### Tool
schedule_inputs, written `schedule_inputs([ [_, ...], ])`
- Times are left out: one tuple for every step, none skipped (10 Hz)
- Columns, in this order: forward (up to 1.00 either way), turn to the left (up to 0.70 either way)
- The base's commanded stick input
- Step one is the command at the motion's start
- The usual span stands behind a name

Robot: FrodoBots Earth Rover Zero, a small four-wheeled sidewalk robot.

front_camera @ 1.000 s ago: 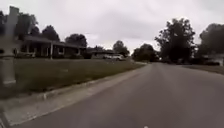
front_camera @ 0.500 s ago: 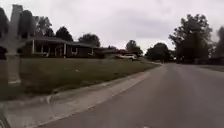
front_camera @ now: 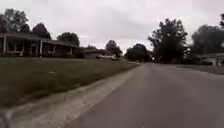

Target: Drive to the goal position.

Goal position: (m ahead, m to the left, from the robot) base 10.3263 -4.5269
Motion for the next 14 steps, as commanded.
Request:
schedule_inputs([
  [0.7,-0.35],
  [0.7,-0.35],
  [0.7,-0.35],
  [0.7,-0.35],
  [0.7,-0.3],
  [0.7,-0.17],
  [0.7,0.0],
  [0.7,0.0],
  [0.7,0.0],
  [0.7,0.0],
  [0.7,0.0],
  [0.7,0.0],
  [0.7,0.0],
  [0.7,0.0],
])
